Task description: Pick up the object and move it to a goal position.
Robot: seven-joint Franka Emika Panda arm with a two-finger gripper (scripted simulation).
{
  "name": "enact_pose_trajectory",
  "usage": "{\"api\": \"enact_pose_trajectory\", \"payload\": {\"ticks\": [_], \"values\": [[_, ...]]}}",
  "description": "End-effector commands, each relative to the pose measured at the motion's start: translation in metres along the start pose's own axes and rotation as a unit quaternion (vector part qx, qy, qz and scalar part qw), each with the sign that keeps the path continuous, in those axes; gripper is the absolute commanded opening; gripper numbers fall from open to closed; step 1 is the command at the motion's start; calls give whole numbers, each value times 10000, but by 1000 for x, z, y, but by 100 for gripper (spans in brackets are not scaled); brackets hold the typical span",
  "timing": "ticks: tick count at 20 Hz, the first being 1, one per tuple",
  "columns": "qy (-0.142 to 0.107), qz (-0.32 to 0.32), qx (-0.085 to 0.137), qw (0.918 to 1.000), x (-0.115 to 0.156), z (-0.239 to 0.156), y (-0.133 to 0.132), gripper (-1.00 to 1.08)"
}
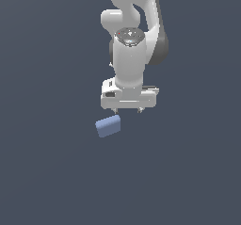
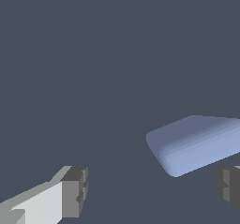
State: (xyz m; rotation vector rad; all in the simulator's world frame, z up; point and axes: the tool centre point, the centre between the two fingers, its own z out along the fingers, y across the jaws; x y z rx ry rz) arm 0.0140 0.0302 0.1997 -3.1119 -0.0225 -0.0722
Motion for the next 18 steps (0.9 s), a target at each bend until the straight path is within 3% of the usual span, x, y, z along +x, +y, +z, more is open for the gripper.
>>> {"api": "enact_pose_trajectory", "payload": {"ticks": [1,18], "values": [[0,0,0,10000,0,0,0,100],[25,-95,59,9999,-3,-12,-8,100]]}}
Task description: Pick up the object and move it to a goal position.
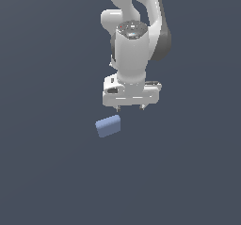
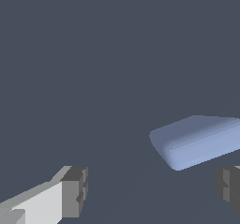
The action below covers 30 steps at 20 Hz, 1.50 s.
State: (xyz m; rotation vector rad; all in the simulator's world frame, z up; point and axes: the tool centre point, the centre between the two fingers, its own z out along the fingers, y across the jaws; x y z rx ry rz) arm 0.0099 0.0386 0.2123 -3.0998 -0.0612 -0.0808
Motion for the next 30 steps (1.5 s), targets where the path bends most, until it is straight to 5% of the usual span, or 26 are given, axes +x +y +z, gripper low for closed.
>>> {"api": "enact_pose_trajectory", "payload": {"ticks": [1,16,23,30], "values": [[-4,65,-1,10000,0,1,1,100],[-66,1437,-33,9896,0,16,23,100],[-102,2487,-77,9685,-1,28,40,100],[-125,3510,-137,9362,-2,39,57,100]]}}
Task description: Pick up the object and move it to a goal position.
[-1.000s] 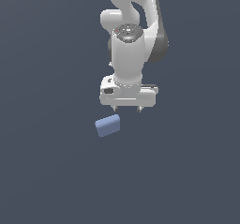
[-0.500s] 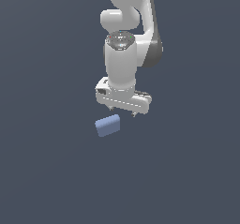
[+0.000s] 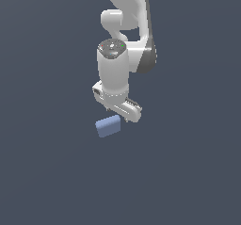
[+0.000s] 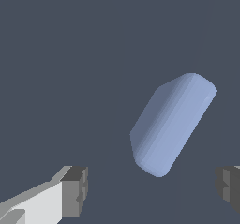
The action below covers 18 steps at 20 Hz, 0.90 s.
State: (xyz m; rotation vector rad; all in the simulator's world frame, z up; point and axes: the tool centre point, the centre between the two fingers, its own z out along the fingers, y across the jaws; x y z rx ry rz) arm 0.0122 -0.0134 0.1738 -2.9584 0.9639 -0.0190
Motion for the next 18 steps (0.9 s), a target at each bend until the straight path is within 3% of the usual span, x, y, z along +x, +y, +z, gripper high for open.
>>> {"api": "enact_pose_trajectory", "payload": {"ticks": [1,10,18], "values": [[-3,392,-21,9992,4,4,5,100],[5,1709,-99,9852,15,17,23,100],[24,2438,-144,9697,22,25,34,100]]}}
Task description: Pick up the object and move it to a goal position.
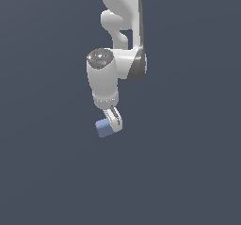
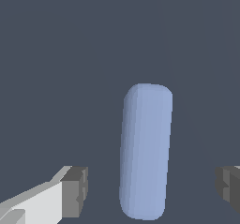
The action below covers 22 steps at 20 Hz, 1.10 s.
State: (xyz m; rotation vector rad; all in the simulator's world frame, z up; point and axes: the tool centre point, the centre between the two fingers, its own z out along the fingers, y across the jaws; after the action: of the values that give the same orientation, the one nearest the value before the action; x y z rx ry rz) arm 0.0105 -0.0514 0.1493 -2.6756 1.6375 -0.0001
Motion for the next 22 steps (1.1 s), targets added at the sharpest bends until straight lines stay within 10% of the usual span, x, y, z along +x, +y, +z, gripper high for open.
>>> {"api": "enact_pose_trajectory", "payload": {"ticks": [1,22], "values": [[6,179,-9,9998,2,2,1,100],[14,370,-21,9993,5,50,5,100]]}}
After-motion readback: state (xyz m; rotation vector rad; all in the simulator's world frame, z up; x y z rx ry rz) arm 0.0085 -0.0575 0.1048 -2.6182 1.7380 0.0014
